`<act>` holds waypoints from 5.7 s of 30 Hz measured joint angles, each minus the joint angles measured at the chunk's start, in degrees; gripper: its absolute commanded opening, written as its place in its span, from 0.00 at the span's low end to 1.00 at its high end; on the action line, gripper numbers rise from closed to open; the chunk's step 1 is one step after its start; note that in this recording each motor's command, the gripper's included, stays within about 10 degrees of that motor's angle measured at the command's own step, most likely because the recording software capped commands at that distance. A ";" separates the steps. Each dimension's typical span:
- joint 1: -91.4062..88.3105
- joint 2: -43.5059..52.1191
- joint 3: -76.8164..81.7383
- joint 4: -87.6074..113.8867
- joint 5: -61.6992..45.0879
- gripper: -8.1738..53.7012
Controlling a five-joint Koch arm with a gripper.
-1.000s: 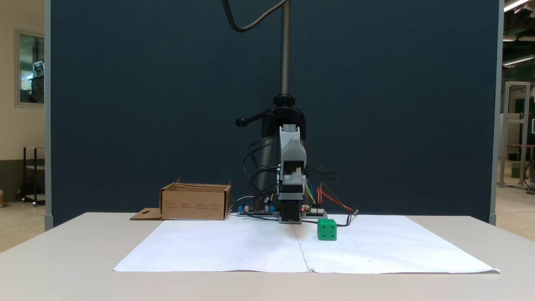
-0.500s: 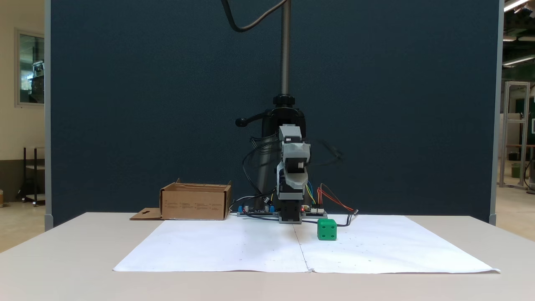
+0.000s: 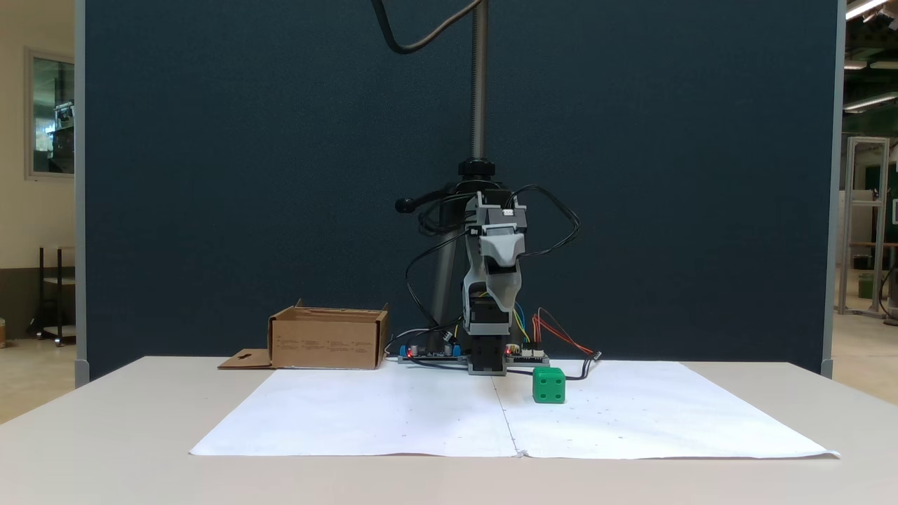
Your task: Grasp a green dice and put it in the bin.
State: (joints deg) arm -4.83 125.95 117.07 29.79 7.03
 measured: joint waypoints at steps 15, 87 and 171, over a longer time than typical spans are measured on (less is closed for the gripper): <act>-3.43 -11.16 -19.78 39.81 12.92 0.82; -28.13 -17.14 -8.61 25.49 26.28 0.80; -26.19 -27.95 -1.05 14.85 29.18 0.80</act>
State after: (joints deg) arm -31.03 98.00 116.02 44.65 36.21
